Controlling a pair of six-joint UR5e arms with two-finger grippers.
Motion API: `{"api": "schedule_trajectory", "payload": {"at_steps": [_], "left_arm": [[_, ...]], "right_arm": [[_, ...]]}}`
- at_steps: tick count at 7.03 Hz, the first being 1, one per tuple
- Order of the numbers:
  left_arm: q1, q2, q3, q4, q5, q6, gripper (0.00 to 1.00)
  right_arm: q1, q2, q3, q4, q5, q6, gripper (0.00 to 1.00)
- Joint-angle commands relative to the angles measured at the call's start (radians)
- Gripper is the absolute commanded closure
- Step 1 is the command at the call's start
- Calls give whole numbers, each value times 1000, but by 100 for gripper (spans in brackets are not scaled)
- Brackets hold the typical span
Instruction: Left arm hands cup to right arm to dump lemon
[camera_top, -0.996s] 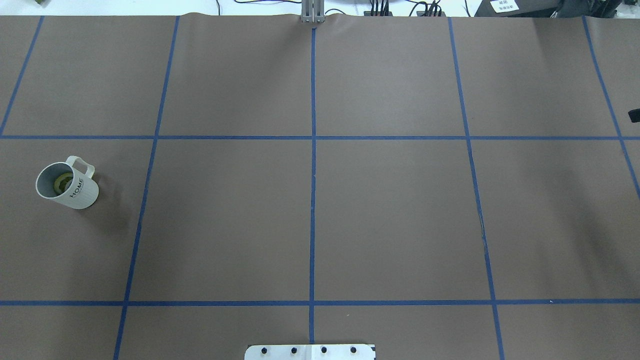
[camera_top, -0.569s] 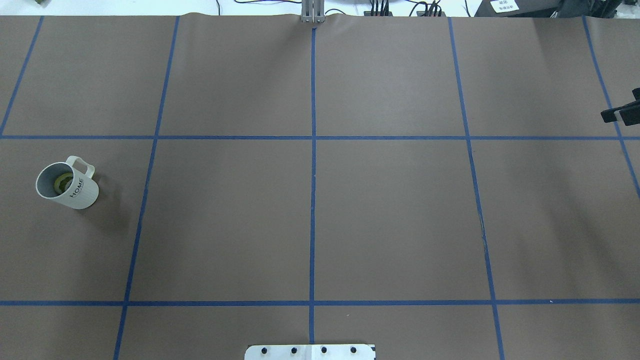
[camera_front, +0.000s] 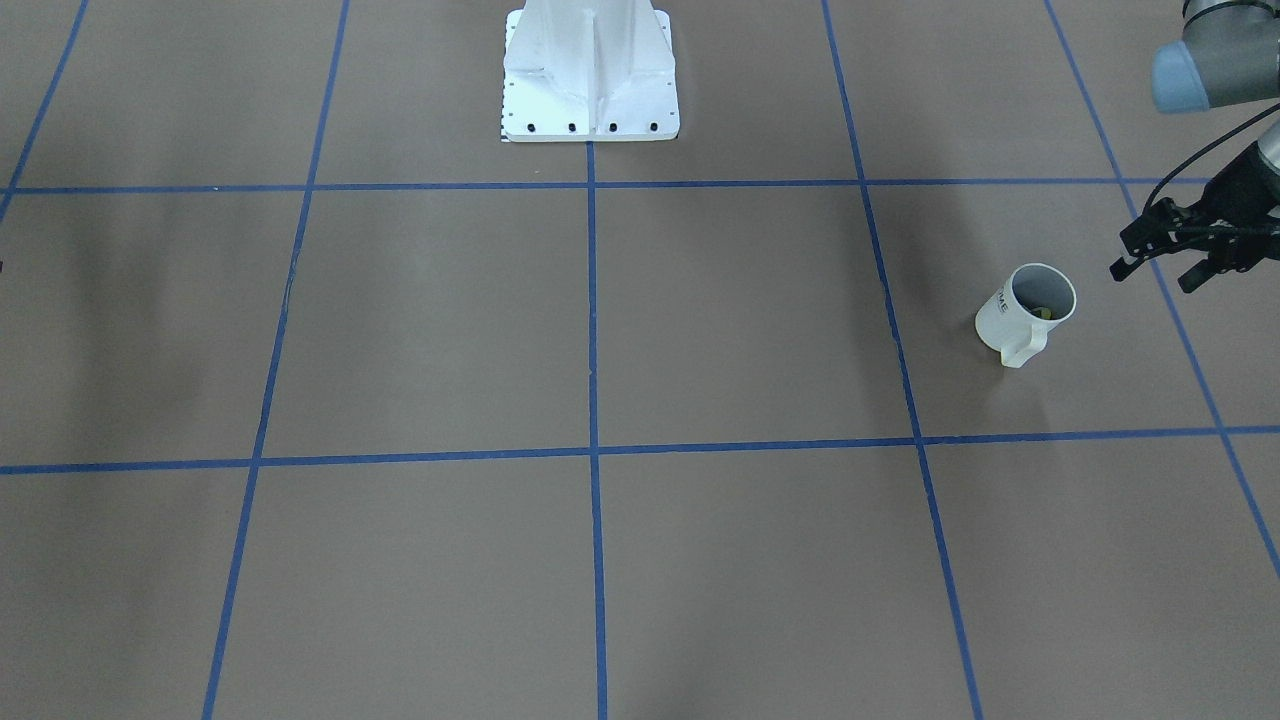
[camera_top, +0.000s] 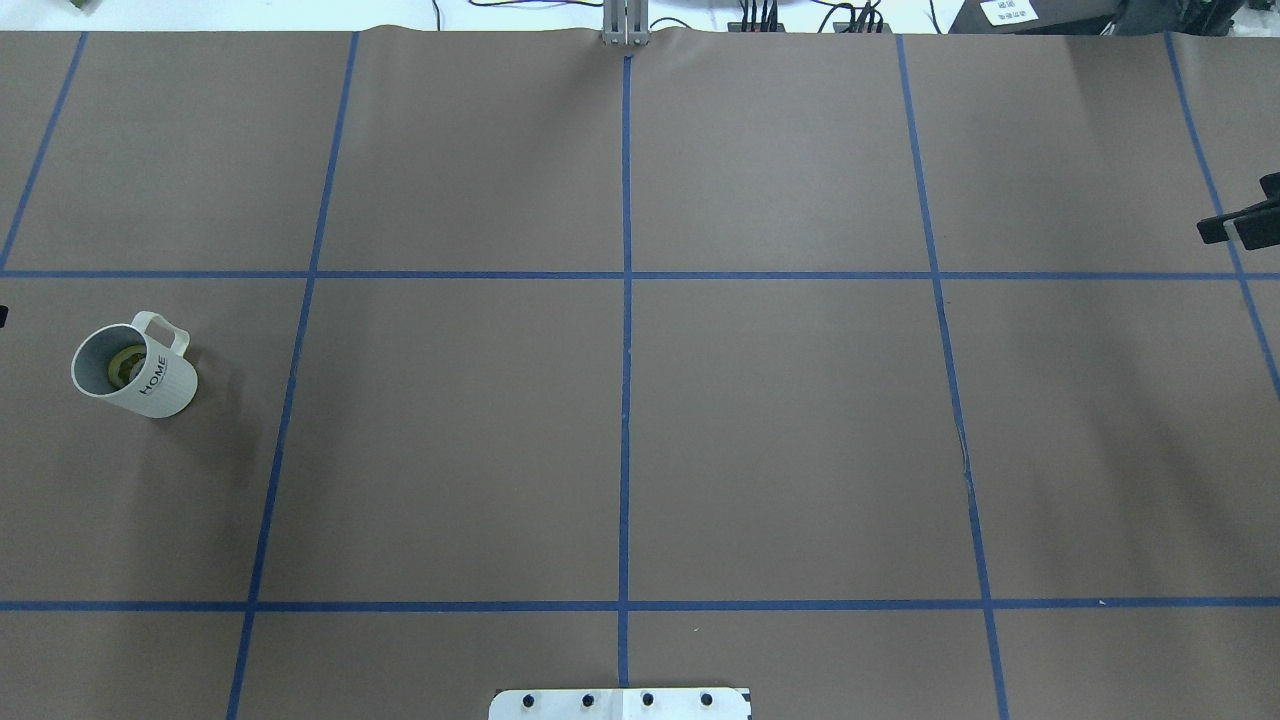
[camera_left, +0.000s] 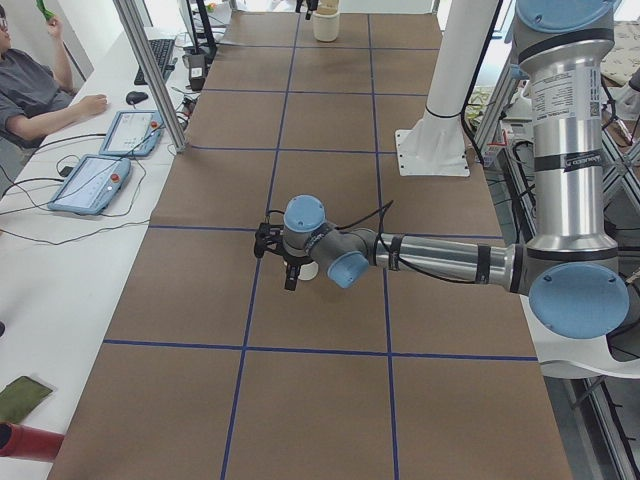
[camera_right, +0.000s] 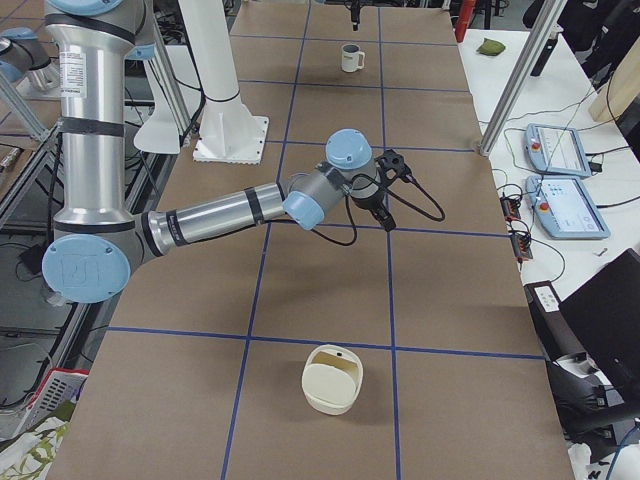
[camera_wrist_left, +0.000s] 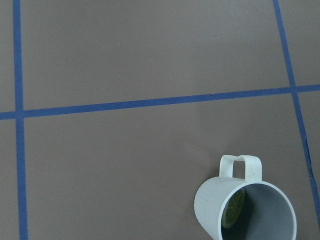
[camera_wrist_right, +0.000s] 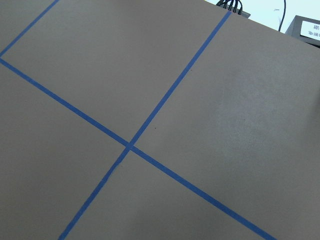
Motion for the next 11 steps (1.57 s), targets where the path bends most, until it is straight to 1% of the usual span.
{"api": "schedule_trajectory", "payload": {"at_steps": [1, 2, 3, 4, 6, 8, 9, 10, 11], "left_arm": [[121, -23, 8, -24, 118, -113, 0], [123, -20, 6, -24, 118, -112, 6], [126, -20, 8, -23, 118, -112, 34], [127, -20, 6, -23, 118, -112, 49], [136, -20, -3, -21, 118, -112, 53], [141, -20, -6, -21, 118, -112, 71], [145, -20, -6, -21, 118, -112, 90], [147, -19, -6, -21, 120, -112, 100], [149, -19, -8, -21, 120, -112, 100]], "right_arm": [[0, 0, -1, 1, -1, 0, 1], [0, 2, -2, 1, -3, 0, 1], [0, 2, -2, -1, -10, 0, 1], [0, 2, -2, 1, -13, 0, 1], [0, 2, -2, 1, -14, 0, 1], [0, 2, -5, 1, -20, 0, 1], [0, 2, -5, 1, -21, 0, 1], [-2, 2, -5, 1, -21, 0, 1], [-2, 2, -5, 1, -21, 0, 1]]}}
